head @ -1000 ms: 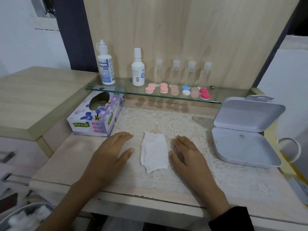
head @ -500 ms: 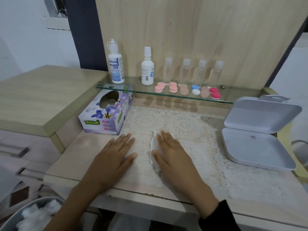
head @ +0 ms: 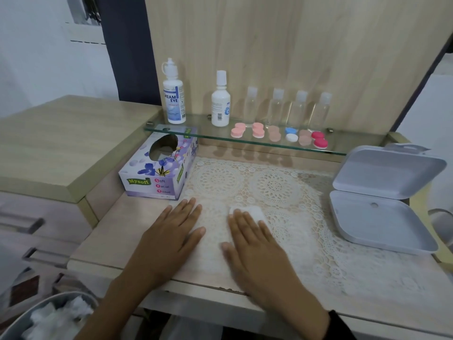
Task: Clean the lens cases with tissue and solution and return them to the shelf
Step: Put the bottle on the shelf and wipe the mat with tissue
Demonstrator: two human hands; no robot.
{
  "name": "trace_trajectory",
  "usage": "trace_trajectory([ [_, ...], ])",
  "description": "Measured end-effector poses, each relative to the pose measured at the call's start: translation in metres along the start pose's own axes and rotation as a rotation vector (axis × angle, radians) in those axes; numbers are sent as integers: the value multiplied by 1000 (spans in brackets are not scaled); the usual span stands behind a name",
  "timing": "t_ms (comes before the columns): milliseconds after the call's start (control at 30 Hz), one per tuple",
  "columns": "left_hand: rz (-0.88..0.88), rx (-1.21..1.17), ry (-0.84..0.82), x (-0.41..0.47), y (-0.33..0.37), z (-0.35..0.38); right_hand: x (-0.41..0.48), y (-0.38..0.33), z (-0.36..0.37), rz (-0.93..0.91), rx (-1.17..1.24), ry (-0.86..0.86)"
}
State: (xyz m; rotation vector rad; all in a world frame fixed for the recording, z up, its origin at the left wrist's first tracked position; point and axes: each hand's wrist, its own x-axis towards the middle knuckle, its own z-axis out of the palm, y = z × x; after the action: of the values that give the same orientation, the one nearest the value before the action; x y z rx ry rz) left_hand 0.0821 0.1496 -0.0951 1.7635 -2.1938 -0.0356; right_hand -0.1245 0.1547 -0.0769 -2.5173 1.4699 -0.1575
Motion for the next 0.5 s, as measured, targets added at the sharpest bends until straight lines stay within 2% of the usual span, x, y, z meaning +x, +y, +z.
trace_trajectory([
  [233,-24,-21,64,-4,5,-2,43,51,-15,188,39,77],
  [367,-72,-36,103,-7,7,-5,64,36,-11,151,42,70],
  [500,-105,-61,112,-7,6,-7,53,16,-3,19,24,42],
])
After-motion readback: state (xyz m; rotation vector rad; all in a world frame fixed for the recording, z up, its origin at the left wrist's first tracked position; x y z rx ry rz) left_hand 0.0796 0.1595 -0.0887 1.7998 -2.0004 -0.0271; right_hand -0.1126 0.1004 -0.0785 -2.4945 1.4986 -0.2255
